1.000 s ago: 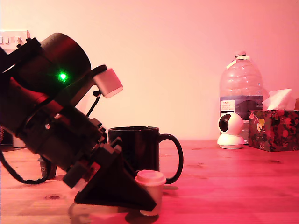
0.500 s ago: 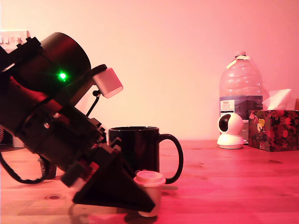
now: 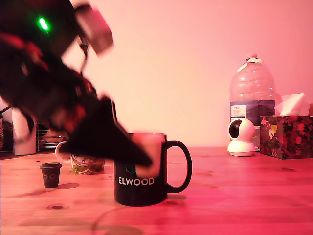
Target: Pick up the coffee capsules from the table one by one and drop them inside the nearest coffee cup
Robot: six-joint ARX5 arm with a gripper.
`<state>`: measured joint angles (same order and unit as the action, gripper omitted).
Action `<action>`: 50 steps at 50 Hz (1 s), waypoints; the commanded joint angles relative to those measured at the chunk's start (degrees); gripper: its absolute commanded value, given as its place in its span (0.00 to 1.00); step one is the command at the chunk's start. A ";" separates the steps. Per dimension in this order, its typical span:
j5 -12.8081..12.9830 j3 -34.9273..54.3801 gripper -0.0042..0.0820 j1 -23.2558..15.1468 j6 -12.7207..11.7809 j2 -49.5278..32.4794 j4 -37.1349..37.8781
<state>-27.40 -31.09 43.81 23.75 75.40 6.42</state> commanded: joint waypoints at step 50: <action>9.99 -15.96 0.31 -6.58 -15.85 3.26 -14.80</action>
<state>-17.72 -45.39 37.34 7.97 77.38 -7.62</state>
